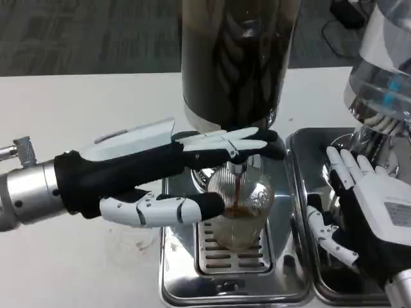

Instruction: Grasp the cup under the faucet to collect the drink, then remove the cup.

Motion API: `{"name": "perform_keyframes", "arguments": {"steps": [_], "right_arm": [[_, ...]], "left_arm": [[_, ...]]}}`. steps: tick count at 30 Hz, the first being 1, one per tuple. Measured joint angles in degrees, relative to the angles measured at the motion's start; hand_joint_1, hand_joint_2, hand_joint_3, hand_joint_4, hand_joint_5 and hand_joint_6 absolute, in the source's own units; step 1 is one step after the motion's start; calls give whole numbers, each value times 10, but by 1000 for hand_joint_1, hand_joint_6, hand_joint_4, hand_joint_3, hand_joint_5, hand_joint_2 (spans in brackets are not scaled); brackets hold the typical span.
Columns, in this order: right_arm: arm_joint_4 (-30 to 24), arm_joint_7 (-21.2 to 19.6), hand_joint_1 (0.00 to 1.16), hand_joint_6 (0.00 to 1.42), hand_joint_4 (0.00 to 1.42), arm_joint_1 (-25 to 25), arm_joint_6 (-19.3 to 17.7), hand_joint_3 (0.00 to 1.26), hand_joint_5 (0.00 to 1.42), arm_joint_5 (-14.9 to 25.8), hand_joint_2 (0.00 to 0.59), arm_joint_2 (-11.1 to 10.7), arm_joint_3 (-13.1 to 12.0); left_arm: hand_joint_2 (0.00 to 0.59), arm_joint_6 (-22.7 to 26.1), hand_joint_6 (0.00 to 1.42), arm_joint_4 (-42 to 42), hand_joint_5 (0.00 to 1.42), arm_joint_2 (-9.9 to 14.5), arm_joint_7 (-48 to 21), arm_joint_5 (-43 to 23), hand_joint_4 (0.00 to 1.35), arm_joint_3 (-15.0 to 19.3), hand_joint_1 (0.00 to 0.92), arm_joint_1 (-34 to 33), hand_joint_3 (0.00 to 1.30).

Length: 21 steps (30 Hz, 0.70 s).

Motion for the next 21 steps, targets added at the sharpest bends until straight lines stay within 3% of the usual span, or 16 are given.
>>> {"name": "perform_keyframes", "arguments": {"steps": [4,7,13,16,18,21], "right_arm": [[-1,0,203,17,0,0,0,0,0,2,496,-2,-1],[-6,0,220,17,0,0,-1,0,0,26,470,-2,-8],[-10,11,322,72,0,3,-58,0,0,146,405,-18,-44],[-9,37,356,92,0,3,-68,0,0,213,389,-21,-60],[-7,64,389,95,0,3,-68,0,0,260,341,-25,-65],[-7,75,456,89,0,3,-68,0,0,288,303,-23,-68]], "left_arm": [[327,-13,0,0,62,5,12,9,0,-5,0,0,96],[332,-13,0,-1,60,7,18,10,0,-9,0,0,96],[337,-13,0,-12,57,10,33,13,0,-13,0,6,96],[340,-13,0,-18,57,18,35,14,0,-13,0,7,96],[342,-11,0,-22,57,23,35,13,0,-13,0,7,97],[341,-7,2,-24,61,24,36,13,0,-14,0,7,101]]}}
